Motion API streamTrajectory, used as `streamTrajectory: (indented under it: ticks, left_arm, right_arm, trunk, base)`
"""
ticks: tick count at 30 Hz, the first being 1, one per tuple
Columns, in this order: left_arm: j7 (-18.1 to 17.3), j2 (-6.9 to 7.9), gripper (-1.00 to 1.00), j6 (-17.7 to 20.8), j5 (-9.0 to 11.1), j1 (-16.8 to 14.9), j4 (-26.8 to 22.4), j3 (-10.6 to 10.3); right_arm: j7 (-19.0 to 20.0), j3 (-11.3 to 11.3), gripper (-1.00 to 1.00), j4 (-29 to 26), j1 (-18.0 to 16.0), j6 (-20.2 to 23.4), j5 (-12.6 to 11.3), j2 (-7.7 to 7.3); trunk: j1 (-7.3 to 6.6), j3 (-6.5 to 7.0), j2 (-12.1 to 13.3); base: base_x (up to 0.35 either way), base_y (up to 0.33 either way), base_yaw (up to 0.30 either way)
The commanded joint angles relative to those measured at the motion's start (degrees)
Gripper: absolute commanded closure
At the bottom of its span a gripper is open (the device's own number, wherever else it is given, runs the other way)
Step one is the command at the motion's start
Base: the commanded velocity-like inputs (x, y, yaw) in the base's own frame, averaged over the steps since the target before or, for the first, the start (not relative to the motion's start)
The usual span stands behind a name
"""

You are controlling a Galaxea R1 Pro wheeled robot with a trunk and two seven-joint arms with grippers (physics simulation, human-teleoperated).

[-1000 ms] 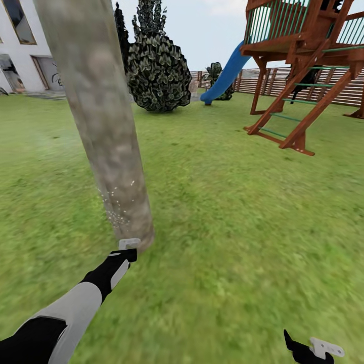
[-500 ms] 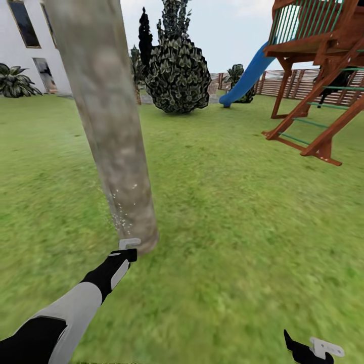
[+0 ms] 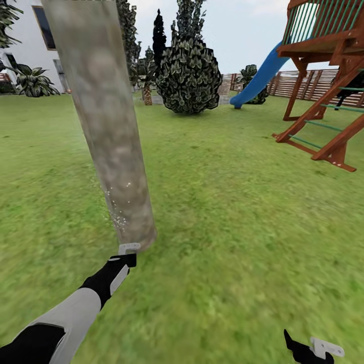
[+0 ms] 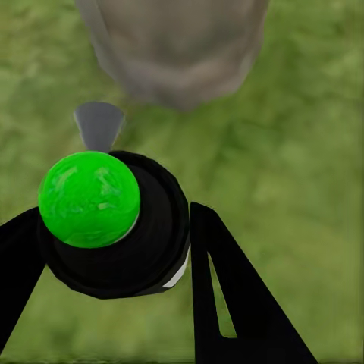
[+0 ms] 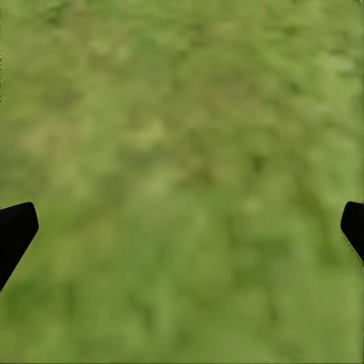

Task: In the garden, pick up the pesticide atomizer on the floor and spray pesticide onto both trees until each tree trunk is fully covered.

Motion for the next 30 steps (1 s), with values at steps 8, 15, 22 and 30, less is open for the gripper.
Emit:
streamTrajectory:
  ticks: [8, 15, 22, 30]
  left_arm:
    - [5.06, -0.23, 1.0, 0.0, 0.25, 0.0, -4.87, 0.39]
    - [5.3, -0.13, 1.0, -0.38, 0.49, 1.77, -4.44, 0.23]
    - [5.21, -0.27, 1.0, 2.09, 0.49, 2.72, -6.07, 0.14]
    - [5.19, -0.12, 1.0, 2.06, 0.58, 2.73, -5.54, 0.24]
  right_arm:
    - [0.0, 0.08, -1.0, 0.0, 0.0, 0.0, 0.0, 0.0]
    - [0.09, 0.0, -1.0, -0.08, 0.0, 0.08, -0.01, -0.08]
    - [0.09, 0.0, -1.0, -0.05, 0.0, 0.0, 0.0, 0.0]
    - [0.09, 0.08, -1.0, 0.08, 0.0, 0.0, 0.03, 0.0]
  trunk:
    - [0.0, 0.0, 0.0]
    - [0.0, 0.0, 0.0]
    - [0.0, 0.0, 0.0]
    - [0.0, 0.41, 0.0]
  base:
    - [0.119, -0.27, 0.267]
    - [0.15, -0.267, 0.076]
    - [0.133, -0.252, 0.002]
    - [0.004, -0.275, 0.179]
